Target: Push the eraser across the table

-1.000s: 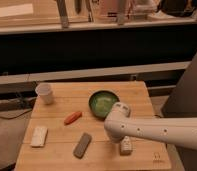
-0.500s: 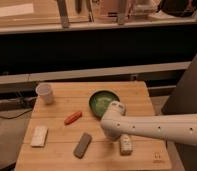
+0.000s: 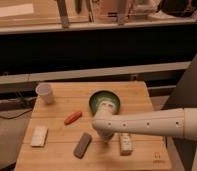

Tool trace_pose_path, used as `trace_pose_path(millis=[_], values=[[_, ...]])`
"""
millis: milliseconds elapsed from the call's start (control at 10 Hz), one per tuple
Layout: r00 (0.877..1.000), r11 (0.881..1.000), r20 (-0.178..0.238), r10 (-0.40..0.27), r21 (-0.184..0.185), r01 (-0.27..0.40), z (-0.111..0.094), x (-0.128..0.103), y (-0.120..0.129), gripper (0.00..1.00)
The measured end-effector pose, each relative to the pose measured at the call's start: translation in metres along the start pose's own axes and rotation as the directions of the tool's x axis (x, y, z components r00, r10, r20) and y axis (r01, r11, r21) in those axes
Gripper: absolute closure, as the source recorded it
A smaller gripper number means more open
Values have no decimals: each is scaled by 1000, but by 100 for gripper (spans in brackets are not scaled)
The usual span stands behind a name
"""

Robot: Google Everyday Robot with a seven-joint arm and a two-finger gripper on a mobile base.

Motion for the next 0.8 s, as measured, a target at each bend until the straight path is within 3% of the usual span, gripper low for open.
trace_pose_path(millis=[800], values=[[996,996,-16,-84,-4,84,8,-30,-28,100]])
